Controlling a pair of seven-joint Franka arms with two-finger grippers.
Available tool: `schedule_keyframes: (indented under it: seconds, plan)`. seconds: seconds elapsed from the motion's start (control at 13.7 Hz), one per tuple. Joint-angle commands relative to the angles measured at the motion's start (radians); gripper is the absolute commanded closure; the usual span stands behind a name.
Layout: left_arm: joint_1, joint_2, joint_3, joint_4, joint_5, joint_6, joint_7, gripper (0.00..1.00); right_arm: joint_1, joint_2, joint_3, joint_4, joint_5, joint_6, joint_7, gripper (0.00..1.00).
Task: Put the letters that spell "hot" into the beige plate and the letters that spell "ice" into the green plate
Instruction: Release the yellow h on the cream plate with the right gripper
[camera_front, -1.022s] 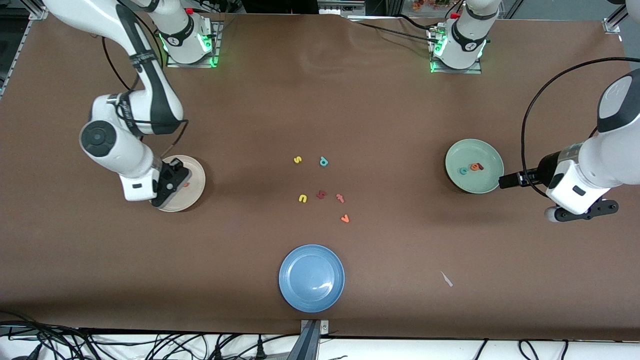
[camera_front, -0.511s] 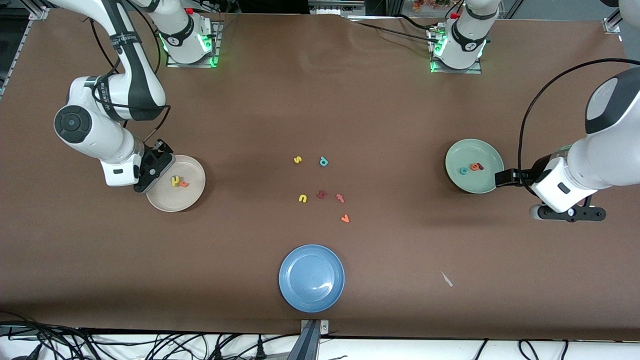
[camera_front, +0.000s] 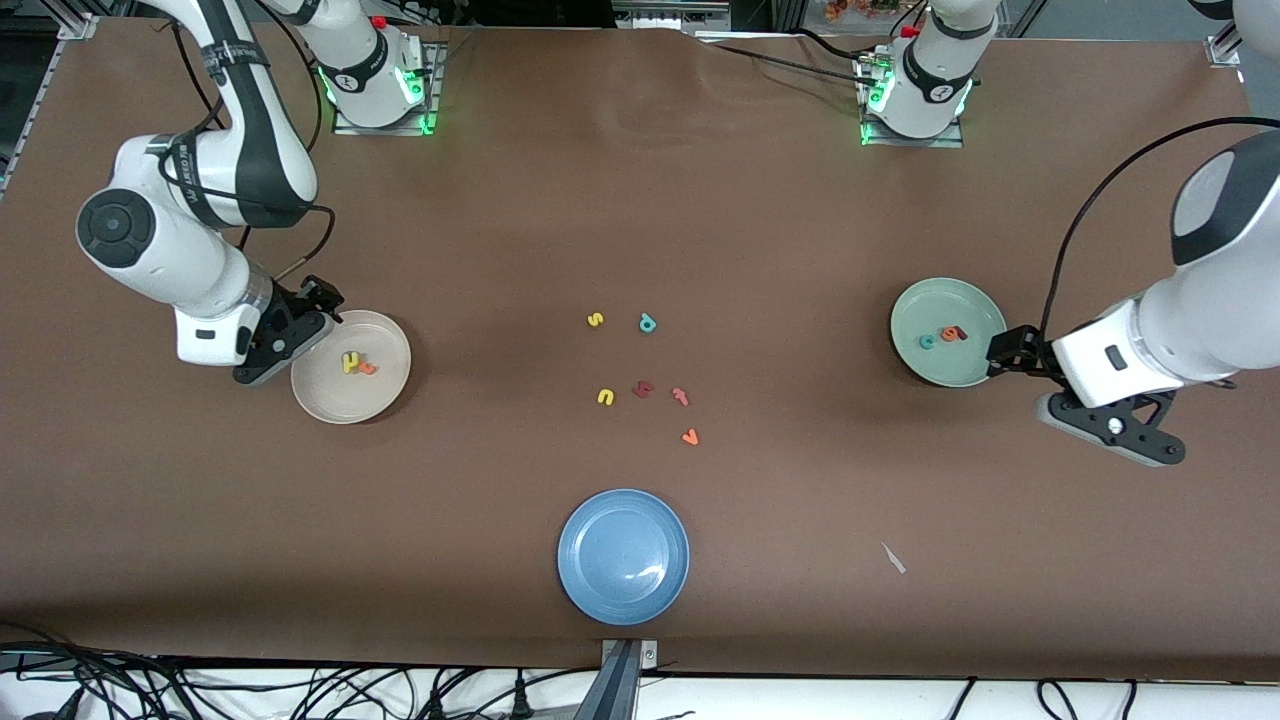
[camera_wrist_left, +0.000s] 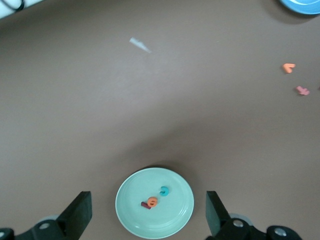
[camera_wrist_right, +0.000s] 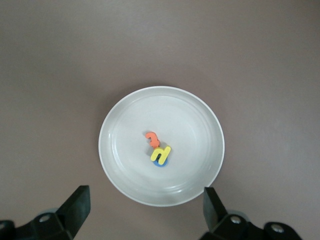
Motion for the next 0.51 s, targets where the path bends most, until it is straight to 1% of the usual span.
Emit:
schedule_keyframes:
  seconds: [0.0,0.07,0.29,0.37,0.44]
  plan:
    - [-0.046,0.016,0.006,0.059,0.022,-0.009,0.020,0.00,-0.003,-0.058,0.003,0.017,0.008,-0.070,0.151,0.00]
    - [-0.048,0.016,0.005,0.059,0.020,-0.009,-0.006,0.00,-0.002,-0.064,0.005,0.041,0.005,-0.098,0.183,0.00]
    - [-0.068,0.008,0.006,0.061,0.019,-0.009,-0.059,0.00,-0.002,-0.087,0.005,0.150,0.004,-0.249,0.217,0.00]
    - [-0.074,0.002,0.027,0.059,0.019,-0.009,-0.056,0.00,-0.003,-0.099,0.000,0.193,0.008,-0.289,0.217,0.00]
    - [-0.104,-0.007,0.055,0.062,0.017,-0.009,-0.049,0.00,-0.022,-0.101,-0.040,0.228,0.020,-0.287,0.213,0.00]
